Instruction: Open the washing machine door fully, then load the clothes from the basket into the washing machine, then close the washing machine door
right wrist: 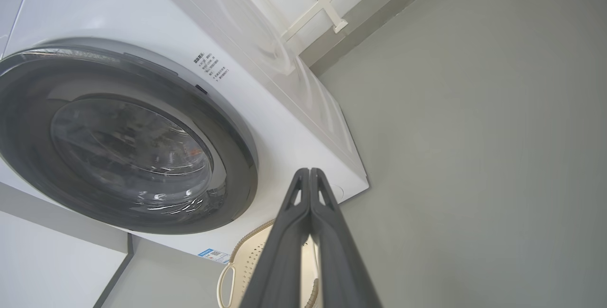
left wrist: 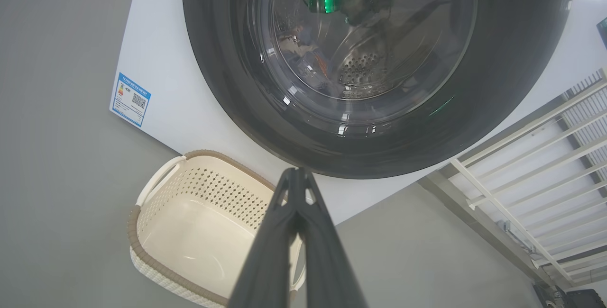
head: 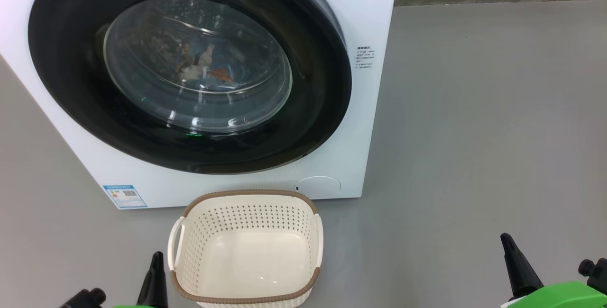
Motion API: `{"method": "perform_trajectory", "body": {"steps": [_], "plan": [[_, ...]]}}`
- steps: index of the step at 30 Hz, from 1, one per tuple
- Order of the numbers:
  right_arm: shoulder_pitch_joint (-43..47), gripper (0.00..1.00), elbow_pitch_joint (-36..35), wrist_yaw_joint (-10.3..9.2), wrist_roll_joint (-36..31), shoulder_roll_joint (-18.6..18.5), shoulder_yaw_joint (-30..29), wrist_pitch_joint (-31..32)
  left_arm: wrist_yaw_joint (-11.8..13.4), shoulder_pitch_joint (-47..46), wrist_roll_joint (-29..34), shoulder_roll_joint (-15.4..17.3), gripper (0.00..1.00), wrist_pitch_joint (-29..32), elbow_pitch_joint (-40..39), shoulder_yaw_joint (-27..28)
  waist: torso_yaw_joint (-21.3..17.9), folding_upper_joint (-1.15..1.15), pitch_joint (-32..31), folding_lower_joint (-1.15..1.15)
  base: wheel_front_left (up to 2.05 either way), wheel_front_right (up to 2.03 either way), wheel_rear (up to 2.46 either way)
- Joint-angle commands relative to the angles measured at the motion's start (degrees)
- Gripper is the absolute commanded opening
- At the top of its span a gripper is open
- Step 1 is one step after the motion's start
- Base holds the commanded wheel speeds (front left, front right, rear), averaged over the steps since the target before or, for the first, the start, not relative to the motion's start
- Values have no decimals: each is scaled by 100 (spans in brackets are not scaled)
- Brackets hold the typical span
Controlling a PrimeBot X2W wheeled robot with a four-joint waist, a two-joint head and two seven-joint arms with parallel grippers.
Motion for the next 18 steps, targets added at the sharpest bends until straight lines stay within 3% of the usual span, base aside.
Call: {"method": "perform_trajectory", "body": {"steps": [1, 18], "plan": [[-315, 0, -112, -6, 154, -95, 41, 9, -60, -238, -124, 39, 0, 27, -194, 132, -4, 0, 0, 0, 0, 0, 0], [-554, 0, 95, -8, 1271, -115, 54, 70, -163, -283, -1145, 29, 0, 315, -268, 365, -74, 0, 9, 0, 0, 0, 0]]}}
